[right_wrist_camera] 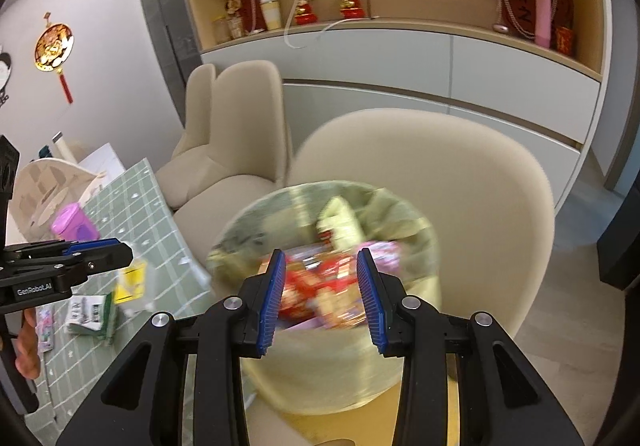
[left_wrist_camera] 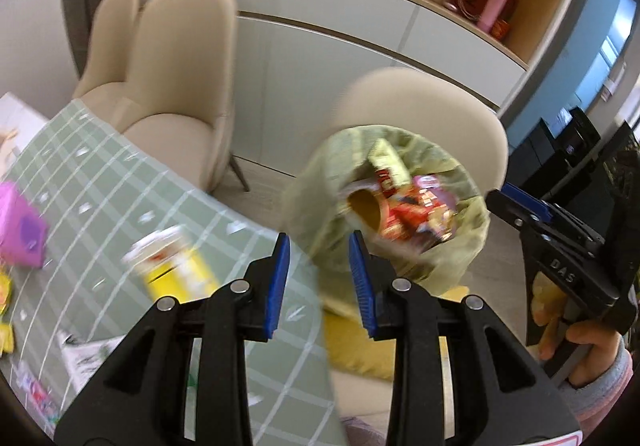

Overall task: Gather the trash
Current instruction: 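Open the left tool over the bin to drop the red wrapper, then move the left tool back to the table and grasp the yellow Nabati bag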

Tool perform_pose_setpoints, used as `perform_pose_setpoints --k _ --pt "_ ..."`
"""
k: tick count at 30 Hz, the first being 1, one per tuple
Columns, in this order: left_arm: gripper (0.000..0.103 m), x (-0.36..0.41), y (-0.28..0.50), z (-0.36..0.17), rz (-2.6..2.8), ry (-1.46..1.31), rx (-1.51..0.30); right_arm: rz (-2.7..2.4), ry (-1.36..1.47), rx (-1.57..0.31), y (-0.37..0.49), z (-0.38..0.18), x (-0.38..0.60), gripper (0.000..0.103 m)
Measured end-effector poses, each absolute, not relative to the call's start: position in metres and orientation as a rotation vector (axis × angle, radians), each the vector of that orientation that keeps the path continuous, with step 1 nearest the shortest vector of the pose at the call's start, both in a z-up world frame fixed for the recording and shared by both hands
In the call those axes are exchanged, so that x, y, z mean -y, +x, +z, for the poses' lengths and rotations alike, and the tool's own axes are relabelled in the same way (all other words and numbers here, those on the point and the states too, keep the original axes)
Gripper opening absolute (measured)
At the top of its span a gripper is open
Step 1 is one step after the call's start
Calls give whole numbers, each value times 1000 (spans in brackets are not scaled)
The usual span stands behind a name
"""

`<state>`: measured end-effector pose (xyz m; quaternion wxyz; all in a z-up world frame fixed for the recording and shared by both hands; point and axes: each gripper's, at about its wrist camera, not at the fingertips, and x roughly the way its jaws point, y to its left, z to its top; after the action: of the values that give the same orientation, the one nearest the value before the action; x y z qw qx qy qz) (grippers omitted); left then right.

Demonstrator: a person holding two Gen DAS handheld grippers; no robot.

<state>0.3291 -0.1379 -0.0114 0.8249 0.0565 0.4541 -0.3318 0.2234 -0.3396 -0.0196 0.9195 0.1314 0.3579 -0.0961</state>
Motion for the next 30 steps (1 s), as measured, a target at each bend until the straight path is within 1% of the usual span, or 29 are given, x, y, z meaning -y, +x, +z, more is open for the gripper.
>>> perform_pose_setpoints --k 9,12,18,20,22,24,26,30 --pt "29 -23 324 -19 -563 14 -894 -180 240 -784 217 -27 222 35" --pt "30 -102 333 -36 -490 -35 -876 -159 203 -797 219 -34 175 35" --pt "30 -222 373 -74 -342 -76 -906 -130 209 -862 230 -57 96 35" --pt "30 -247 388 -79 -307 -120 -911 -127 196 -869 230 -61 76 35" --pt "35 -268 405 -84 -282 -203 -912 -134 184 -868 231 -62 60 35" --pt "35 -282 420 -91 -262 -282 -916 -150 194 -872 233 -64 53 35" --pt "36 -284 439 -101 -244 -326 -932 -160 231 -876 236 -65 46 35" --pt "35 -278 466 -115 -188 -307 -972 -133 254 -891 244 -69 22 35"
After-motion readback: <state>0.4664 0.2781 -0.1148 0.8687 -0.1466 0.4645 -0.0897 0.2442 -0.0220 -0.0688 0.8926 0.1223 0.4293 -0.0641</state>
